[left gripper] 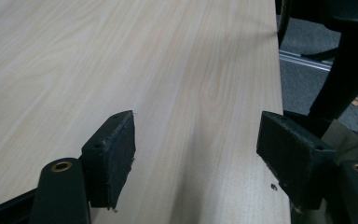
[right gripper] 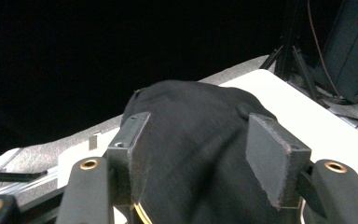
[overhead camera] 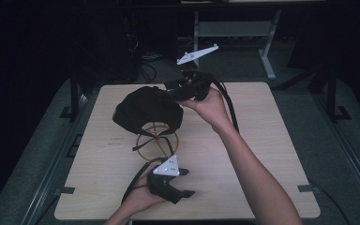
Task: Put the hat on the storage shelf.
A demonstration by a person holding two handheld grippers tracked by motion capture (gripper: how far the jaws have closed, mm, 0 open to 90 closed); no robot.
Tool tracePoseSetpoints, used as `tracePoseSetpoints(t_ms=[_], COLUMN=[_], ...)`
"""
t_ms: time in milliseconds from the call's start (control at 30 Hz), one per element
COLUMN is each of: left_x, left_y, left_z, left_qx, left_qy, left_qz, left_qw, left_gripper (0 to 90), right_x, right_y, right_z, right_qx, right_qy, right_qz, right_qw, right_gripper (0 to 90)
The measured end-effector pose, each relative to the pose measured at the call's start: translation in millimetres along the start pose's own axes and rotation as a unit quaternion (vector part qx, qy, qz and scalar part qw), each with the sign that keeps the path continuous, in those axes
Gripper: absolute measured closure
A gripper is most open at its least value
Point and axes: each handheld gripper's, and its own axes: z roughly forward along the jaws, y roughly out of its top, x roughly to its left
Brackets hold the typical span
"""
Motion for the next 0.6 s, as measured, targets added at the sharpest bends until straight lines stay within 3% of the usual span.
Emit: tracePoseSetpoints(t_ms=[200, 300, 600], left_x=[2.9, 1.4, 2.9], left_y=[-1.5, -1.7, -3.1], left_z=[0.0, 1.1, 0.0], left_qx=[0.002, -0.007, -0.005], left_qy=[0.01, 0.012, 0.019], left_qz=[0.0, -0.012, -0.01], left_qw=[0.9999, 0.9998, 0.9998], left_gripper=[24.4, 23.6, 22.5], right_x=[-7.8, -13.2, -24.4], right_y=[-13.4, -22.1, -40.3], right_z=[-19.1, -29.5, -50.5], right_qx=[-0.001, 0.0, 0.001], right_qy=[-0.016, -0.026, -0.046], right_qz=[0.007, 0.014, 0.028], right_qw=[0.9999, 0.9996, 0.9985], right_gripper=[34.6, 33.3, 29.9])
